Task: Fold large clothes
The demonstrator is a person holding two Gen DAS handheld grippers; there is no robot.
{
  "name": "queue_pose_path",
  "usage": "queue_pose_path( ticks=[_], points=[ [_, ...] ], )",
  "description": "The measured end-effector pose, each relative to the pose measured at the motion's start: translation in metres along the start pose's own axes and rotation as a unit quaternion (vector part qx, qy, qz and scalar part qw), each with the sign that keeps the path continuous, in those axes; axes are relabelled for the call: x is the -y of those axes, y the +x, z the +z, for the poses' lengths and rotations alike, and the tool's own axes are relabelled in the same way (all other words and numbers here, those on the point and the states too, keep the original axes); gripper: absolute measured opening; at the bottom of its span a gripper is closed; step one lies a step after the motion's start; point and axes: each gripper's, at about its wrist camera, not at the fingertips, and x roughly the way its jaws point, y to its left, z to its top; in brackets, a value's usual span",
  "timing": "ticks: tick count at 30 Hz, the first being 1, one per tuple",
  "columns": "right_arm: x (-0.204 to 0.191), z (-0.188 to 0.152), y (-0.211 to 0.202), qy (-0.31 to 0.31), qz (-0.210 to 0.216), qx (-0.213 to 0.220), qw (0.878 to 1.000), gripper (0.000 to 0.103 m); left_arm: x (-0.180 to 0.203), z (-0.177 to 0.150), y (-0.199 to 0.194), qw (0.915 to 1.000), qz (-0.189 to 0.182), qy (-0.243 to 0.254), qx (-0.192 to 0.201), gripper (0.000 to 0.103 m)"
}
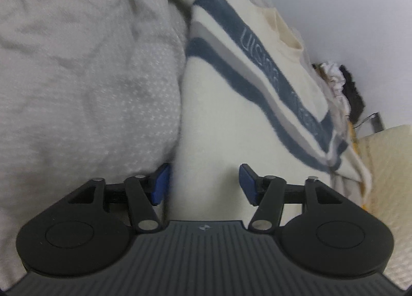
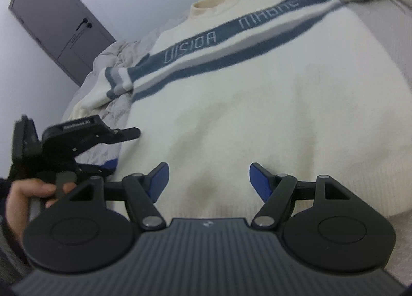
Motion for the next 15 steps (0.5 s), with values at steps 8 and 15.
queue_pose_path(
  ticks=[8, 15],
  points=[
    [0.004, 0.007, 0.014, 0.014, 0.0, -0.006, 1.0, 0.071, 0.005, 0.004, 0.013, 0.9974, -0.071, 0.008, 0.001, 0.075],
    [0.005, 0.005, 0.013, 0.018, -0.012, -0.002, 1.0, 0.071, 0.017, 0.01, 0.004, 0.9793, -0.202, -0.007, -0.011, 0.075]
  ],
)
